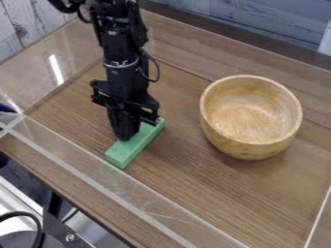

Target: Put the green block in the brown bowl

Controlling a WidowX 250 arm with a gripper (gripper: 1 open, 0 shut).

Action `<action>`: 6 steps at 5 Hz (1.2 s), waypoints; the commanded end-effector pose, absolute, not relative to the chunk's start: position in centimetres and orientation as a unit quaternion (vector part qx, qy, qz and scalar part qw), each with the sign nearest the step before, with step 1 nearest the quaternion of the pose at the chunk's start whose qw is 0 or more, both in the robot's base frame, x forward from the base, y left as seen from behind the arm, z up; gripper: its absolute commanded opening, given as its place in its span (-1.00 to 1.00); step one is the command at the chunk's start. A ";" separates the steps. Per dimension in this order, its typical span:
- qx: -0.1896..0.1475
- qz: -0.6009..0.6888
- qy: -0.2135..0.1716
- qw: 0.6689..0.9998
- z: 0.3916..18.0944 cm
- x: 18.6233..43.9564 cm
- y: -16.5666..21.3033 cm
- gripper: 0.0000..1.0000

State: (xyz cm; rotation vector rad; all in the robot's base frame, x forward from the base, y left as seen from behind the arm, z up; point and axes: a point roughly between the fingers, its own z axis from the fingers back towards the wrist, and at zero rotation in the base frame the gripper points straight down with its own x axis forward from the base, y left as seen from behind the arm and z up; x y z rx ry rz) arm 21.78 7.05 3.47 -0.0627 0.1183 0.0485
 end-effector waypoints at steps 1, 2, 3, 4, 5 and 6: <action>-0.025 0.024 0.022 0.999 6.1 23.1 7.2 -1.00; -0.028 0.026 0.018 0.999 6.9 23.3 7.1 -1.00; -0.035 0.029 0.007 0.999 8.6 23.8 6.8 -1.00; -0.039 0.032 -0.005 0.999 11.1 24.8 6.1 -1.00; -0.037 0.027 -0.004 0.999 9.5 24.5 6.2 1.00; -0.033 0.021 0.003 0.999 7.9 24.0 6.3 1.00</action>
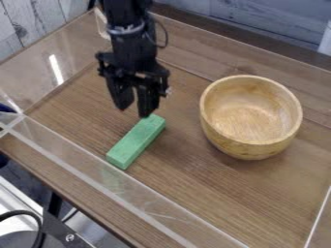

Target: Put the green block in the brown bowl

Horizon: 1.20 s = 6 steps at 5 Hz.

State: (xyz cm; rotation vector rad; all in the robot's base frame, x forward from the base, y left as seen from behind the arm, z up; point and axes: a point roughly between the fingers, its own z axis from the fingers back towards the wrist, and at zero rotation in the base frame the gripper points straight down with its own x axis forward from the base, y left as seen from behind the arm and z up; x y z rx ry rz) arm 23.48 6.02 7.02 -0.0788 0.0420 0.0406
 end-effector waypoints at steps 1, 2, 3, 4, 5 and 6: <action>-0.030 0.017 0.007 0.999 6.9 23.8 6.2 1.00; -0.026 0.015 0.012 0.999 5.6 23.4 6.2 1.00; -0.021 0.011 0.014 1.000 4.2 23.1 6.1 1.00; -0.019 0.013 0.019 1.000 3.2 23.0 6.1 -1.00; -0.021 0.017 0.016 1.000 3.3 23.2 6.1 -1.00; -0.024 0.020 0.017 0.999 3.9 23.2 5.9 -1.00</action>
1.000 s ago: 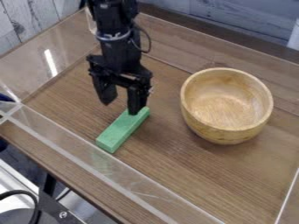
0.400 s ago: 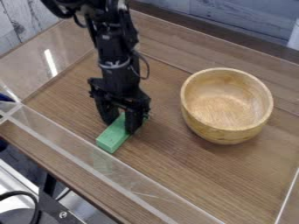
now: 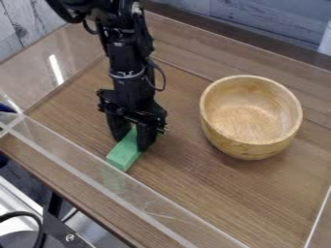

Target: Put the green block in the brown bowl

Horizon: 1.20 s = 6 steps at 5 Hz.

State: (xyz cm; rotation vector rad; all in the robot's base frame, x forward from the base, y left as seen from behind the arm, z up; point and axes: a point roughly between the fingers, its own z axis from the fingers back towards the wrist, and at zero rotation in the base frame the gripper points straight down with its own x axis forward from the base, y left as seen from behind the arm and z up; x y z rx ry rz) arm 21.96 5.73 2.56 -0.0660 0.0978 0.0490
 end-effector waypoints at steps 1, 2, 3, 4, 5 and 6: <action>-0.028 0.024 0.017 0.999 4.6 23.3 5.8 -1.00; -0.031 0.026 0.017 0.999 5.1 23.5 5.7 -1.00; -0.037 0.030 0.013 0.999 6.1 23.8 5.6 -1.00; -0.046 0.035 0.007 0.998 7.2 24.2 5.4 -1.00; -0.062 0.041 -0.004 0.997 9.1 25.4 4.8 -1.00; -0.077 0.041 -0.010 0.996 10.7 27.2 3.0 -1.00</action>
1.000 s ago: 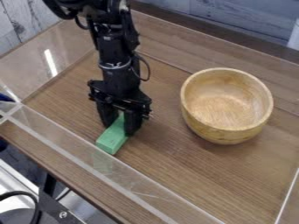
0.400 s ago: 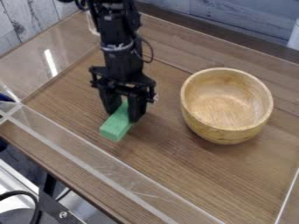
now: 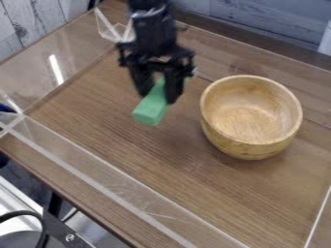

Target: Put the green block in the brown bowl

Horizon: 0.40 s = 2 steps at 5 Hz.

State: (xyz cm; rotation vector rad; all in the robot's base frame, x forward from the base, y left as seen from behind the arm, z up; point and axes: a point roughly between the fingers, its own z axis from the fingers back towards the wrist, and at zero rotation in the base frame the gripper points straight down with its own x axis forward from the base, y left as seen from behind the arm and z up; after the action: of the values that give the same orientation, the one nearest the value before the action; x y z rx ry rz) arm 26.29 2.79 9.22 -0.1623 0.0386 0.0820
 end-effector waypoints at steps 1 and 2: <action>-0.087 0.029 -0.012 0.996 11.5 29.1 0.2 -1.00; -0.091 0.005 -0.011 0.996 11.2 30.2 -3.1 -1.00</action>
State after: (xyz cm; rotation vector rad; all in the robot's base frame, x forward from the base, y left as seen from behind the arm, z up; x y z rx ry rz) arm 29.14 -3.10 9.55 -0.1787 0.0448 0.0119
